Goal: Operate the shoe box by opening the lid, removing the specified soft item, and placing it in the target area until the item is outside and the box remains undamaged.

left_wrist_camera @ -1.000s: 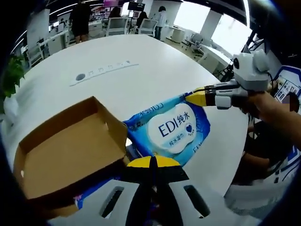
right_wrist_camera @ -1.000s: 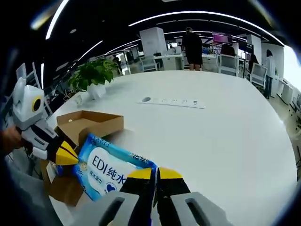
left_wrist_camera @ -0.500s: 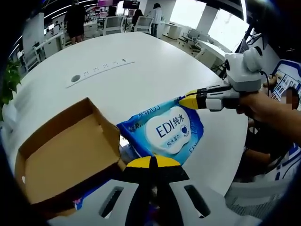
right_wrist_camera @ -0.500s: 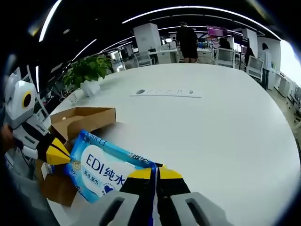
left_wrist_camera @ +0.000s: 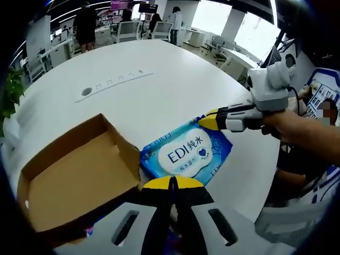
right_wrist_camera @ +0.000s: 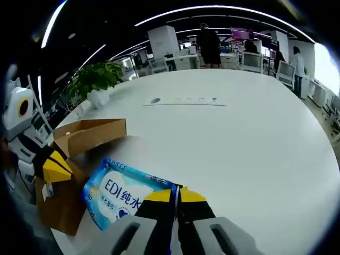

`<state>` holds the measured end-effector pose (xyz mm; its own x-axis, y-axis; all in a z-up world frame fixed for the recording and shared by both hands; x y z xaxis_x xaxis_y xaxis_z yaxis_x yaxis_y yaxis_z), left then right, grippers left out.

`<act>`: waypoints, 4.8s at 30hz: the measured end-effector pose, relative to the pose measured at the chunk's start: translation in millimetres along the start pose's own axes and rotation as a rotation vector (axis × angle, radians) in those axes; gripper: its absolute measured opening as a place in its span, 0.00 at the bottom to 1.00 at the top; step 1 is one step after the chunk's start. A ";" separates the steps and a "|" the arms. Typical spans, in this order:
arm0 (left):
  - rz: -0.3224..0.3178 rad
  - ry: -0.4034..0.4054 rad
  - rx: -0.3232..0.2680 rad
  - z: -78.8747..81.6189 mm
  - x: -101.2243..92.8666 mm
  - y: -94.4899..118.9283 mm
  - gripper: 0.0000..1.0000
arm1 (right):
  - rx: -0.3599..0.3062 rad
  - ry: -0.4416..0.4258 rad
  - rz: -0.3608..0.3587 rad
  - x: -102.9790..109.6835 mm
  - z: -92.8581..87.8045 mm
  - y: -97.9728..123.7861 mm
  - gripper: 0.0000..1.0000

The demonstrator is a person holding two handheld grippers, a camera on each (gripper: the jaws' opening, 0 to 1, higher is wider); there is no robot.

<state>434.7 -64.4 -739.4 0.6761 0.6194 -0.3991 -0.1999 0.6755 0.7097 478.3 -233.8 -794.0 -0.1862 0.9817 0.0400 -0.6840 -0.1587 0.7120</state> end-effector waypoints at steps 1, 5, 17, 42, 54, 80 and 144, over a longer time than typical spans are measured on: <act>-0.003 -0.001 -0.009 1.3 -0.4 0.6 0.00 | 0.001 -0.002 -0.001 0.0 -0.2 -0.1 0.00; -0.010 -0.013 -0.041 7.8 -2.8 3.5 0.00 | 0.005 -0.034 -0.002 -0.8 -2.3 -1.3 0.00; -0.022 -0.044 -0.077 9.7 -6.4 18.6 0.02 | 0.002 -0.037 0.001 -5.4 -4.5 3.8 0.04; 0.008 -0.062 -0.115 -10.3 6.7 63.0 0.10 | -0.053 0.094 0.014 -4.4 7.0 42.3 0.15; 0.056 -0.067 -0.112 -27.7 31.4 85.5 0.13 | -0.093 0.220 0.087 28.6 19.3 62.6 0.23; 0.087 -0.151 0.019 -75.9 70.2 90.7 0.24 | -0.148 0.460 0.311 143.8 26.8 81.9 0.24; 0.079 -0.291 -0.058 -77.2 62.7 97.4 0.00 | -0.100 0.786 0.309 228.5 13.4 53.3 0.00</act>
<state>402.9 71.1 -740.1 0.8301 0.5356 -0.1550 -0.2945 0.6571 0.6939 408.8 -16.5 -737.6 -0.7851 0.5404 -0.3026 -0.5742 -0.4520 0.6827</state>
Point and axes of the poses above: the point that each gripper's makers call its tool centre point, and the gripper's own axes: y roughly backward along the fingers, x roughly to its left, z roughly out of its top, the point moved 4 cm from there along y, roughly backward along the fingers, and after that the axes turned 13 degrees about -z, right-handed, at the moved point
